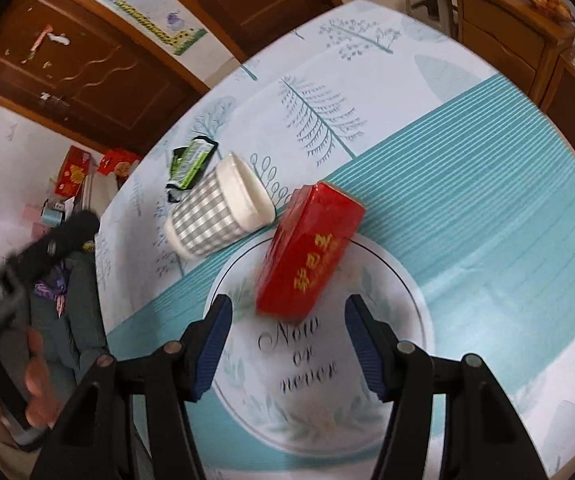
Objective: Collect trash
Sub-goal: 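Grasp the green wrapper with the left gripper while the right grasps the red box, then grasp the checkered paper cup with the left gripper along with the wrapper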
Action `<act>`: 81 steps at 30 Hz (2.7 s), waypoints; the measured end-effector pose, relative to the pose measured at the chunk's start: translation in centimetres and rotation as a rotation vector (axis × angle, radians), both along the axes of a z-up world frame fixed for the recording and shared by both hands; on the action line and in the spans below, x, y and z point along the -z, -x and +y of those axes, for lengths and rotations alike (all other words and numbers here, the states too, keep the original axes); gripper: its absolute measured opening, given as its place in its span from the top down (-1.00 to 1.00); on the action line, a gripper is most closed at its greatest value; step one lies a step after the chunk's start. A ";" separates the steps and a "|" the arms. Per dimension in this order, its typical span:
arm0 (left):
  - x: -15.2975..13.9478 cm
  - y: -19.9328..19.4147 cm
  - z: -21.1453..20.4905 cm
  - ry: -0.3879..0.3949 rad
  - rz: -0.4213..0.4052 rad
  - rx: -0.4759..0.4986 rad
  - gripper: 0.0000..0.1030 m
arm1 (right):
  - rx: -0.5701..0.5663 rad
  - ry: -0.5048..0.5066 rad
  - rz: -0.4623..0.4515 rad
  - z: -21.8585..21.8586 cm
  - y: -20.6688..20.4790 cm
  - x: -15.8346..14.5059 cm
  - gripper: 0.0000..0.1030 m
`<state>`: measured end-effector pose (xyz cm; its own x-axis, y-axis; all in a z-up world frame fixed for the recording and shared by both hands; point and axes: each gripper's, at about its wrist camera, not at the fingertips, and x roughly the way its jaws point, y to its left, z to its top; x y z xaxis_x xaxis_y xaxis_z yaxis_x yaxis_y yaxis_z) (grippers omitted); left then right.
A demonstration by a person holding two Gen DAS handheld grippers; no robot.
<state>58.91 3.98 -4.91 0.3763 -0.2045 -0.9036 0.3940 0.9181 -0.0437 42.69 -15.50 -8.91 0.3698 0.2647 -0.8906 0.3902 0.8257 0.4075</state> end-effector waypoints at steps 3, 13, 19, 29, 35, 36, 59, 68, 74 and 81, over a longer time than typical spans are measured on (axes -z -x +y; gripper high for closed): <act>2.1 -3.2 -0.7 -0.026 0.031 -0.004 -0.93 | 0.021 0.004 0.026 0.2 -1.1 1.2 -0.14; 8.6 -10.2 -2.4 -0.108 0.137 -0.020 -0.76 | 0.049 -0.010 0.057 -0.1 -2.3 3.3 -0.14; 10.7 -11.3 -3.9 -0.120 0.179 0.032 -0.32 | 0.057 -0.016 0.040 -0.6 -2.3 3.4 -0.14; 11.1 -11.1 -4.7 -0.097 0.156 0.099 0.78 | 0.043 0.002 0.016 -0.5 -2.3 3.4 -0.03; 10.5 -9.5 -5.0 -0.071 0.153 0.154 0.80 | 0.035 -0.015 -0.003 -0.9 -2.2 3.6 0.06; 10.2 -9.3 -4.9 -0.064 0.149 0.159 0.80 | 0.034 -0.021 -0.007 -1.0 -2.1 3.7 0.06; 4.8 -0.3 -6.2 -0.003 0.189 0.543 0.78 | 0.067 -0.062 -0.011 -1.5 -0.6 4.0 0.07; 4.7 1.1 -7.4 -0.102 0.134 0.601 0.19 | 0.084 -0.069 -0.011 -2.0 0.3 4.0 0.07; 5.3 1.1 -8.4 -0.159 0.114 0.616 -0.04 | 0.097 -0.078 -0.013 -2.3 0.5 4.1 0.07; 6.5 1.6 -9.7 -0.236 0.083 0.658 -0.28 | 0.107 -0.081 -0.016 -2.6 0.8 4.1 0.07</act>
<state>57.27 -5.76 -11.45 0.1697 -0.1614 -0.9722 0.8748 0.4789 0.0732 41.85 -18.05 -13.04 0.4138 0.2942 -0.8615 0.4671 0.7437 0.4783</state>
